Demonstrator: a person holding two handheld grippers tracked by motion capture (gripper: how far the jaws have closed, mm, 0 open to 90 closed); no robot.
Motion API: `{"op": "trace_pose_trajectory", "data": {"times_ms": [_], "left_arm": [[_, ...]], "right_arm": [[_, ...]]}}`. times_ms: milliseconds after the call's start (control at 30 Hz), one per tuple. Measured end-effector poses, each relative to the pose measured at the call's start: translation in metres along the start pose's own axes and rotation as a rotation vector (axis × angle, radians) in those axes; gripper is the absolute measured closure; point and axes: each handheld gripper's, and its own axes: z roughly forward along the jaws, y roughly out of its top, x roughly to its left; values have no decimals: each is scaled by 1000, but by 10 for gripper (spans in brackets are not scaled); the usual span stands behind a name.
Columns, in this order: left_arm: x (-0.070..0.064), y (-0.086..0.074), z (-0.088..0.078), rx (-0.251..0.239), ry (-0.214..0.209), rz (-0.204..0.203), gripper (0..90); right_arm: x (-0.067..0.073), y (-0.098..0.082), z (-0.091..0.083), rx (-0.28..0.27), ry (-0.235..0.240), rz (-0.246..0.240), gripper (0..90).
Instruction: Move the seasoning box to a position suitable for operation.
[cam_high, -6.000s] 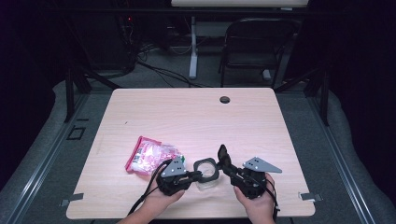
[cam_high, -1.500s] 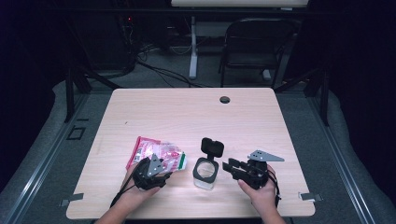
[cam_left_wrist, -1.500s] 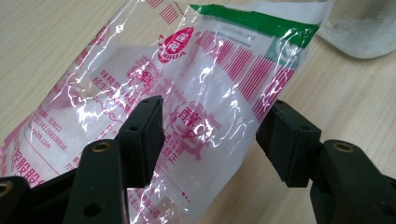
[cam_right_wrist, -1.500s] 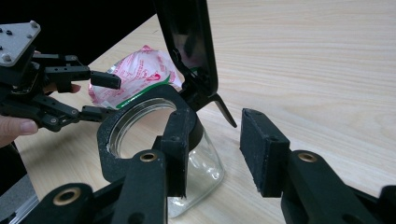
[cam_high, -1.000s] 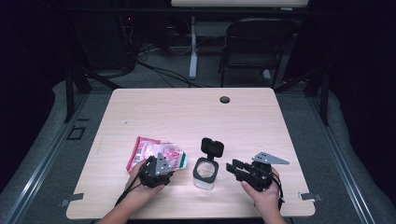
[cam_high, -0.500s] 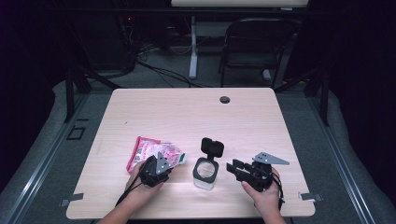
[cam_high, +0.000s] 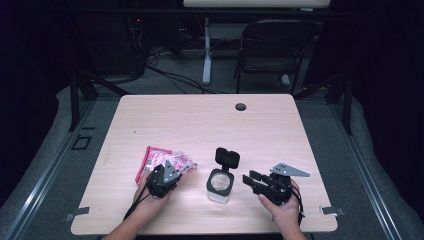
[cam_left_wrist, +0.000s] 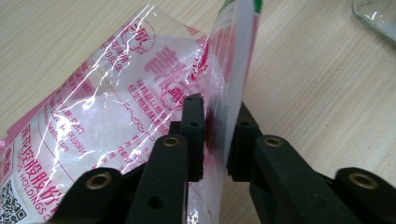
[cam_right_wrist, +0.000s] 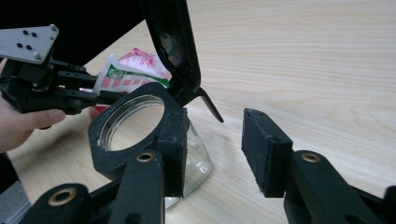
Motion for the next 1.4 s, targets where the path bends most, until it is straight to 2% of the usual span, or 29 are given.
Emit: {"op": "trace_pose_trajectory", "data": {"times_ms": [33,300,733,900,1067,1400], "left_arm": [[1,0,0,-2,6,-4,828],[8,-2,-1,-17,-25,-46,897],[14,-2,-6,-43,-37,-72,900],[18,-2,-9,-60,-43,-97,900],[19,0,-13,-66,-39,-94,900],[27,2,-22,-94,-47,-121,900]], "right_arm": [[0,0,0,2,-5,-6,600],[-2,0,0,-5,-4,-3,597],[-3,-1,0,-2,-8,-5,595],[-3,-1,1,1,-8,-8,593],[-3,-1,1,3,-7,-6,590],[-4,-1,1,1,-10,-6,589]]}}
